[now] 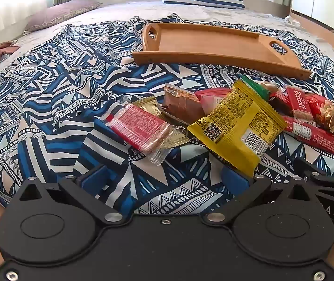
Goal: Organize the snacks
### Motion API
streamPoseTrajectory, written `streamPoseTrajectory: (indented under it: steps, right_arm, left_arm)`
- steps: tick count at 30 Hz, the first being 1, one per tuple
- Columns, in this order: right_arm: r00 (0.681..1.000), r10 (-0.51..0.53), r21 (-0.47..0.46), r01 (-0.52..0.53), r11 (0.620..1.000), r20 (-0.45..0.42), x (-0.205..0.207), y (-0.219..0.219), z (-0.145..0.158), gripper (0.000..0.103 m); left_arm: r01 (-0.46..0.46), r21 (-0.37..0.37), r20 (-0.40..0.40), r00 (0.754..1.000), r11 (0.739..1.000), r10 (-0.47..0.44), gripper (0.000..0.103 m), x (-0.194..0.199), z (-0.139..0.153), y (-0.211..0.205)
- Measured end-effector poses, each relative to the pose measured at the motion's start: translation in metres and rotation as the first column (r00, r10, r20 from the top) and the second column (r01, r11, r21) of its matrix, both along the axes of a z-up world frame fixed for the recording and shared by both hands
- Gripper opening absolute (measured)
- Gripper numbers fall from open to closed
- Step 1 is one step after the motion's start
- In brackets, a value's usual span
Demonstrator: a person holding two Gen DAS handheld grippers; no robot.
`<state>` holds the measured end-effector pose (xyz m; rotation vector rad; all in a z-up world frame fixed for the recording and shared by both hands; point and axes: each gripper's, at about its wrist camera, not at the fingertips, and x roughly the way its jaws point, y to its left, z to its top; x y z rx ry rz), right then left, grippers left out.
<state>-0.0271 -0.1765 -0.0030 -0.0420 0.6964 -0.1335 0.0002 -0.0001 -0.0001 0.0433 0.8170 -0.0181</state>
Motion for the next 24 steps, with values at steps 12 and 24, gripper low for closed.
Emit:
streamPoseTrajectory:
  steps: [12,24]
  right_arm:
    - [1.000,0.000,-0.005,0.000,1.000,0.000,0.0001,0.0004,0.0003,0.103]
    - [1.000,0.000,-0.006,0.000,1.000,0.000,0.0002,0.0006,0.0001,0.103]
  left_arm:
    - [0.000,-0.003,-0.003,1.000,1.000,0.000,0.103,0.0010,0.0004,0.0002]
    - [0.007,0.004,0.002,1.000,1.000,-0.007,0.103,-0.0001,-0.0006,-0.0012]
